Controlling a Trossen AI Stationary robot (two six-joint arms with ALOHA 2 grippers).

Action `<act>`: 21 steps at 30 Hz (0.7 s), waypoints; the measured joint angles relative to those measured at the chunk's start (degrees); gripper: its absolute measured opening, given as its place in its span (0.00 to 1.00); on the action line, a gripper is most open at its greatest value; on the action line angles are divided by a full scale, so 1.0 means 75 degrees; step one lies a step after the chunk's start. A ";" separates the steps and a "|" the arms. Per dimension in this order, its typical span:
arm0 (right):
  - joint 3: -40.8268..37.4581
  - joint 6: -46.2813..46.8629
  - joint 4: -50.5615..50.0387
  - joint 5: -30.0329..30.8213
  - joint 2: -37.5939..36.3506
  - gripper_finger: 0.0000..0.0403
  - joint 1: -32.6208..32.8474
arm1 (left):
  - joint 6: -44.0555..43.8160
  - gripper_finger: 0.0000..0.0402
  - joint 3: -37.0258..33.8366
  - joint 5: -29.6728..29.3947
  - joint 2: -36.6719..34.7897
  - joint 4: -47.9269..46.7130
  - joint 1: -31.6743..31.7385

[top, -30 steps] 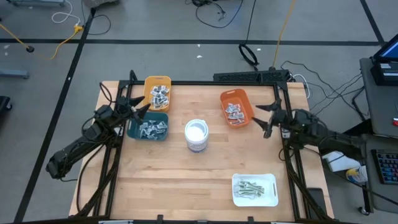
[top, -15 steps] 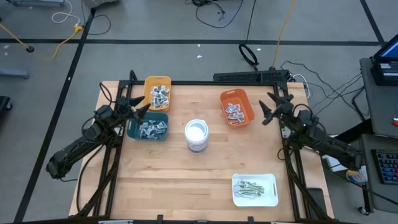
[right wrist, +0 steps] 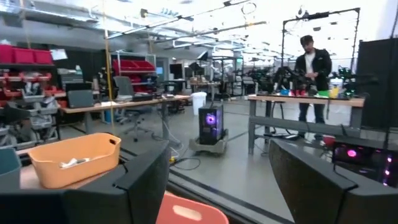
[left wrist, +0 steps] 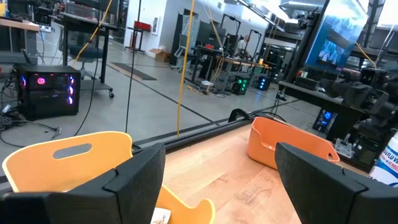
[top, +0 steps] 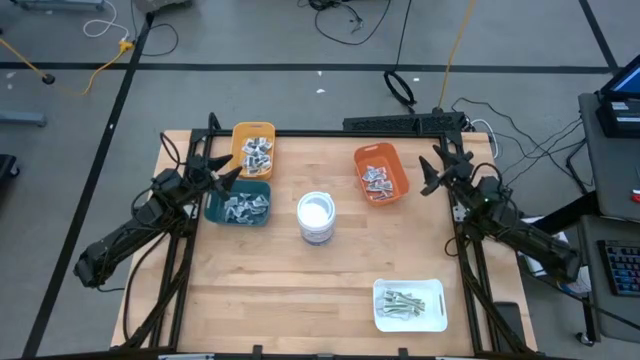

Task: Pick & Place First Aid Supplies
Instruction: Return to Home Position

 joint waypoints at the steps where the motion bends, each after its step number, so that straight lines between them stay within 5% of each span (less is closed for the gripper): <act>1: -0.0008 0.0009 -0.0115 0.0003 -0.0004 0.66 -0.0054 | -0.0002 0.76 0.0003 0.0002 0.0000 0.0000 -0.0003; 7: -0.0015 0.0029 -0.1051 -0.0018 0.0009 0.66 -0.0293 | 0.0000 0.76 0.0003 0.0000 0.0000 0.0000 -0.0003; 21: -0.0030 -0.0608 -0.0918 -0.0002 0.0009 0.66 -0.0316 | 0.0000 0.76 0.0000 0.0000 0.0000 0.0000 -0.0003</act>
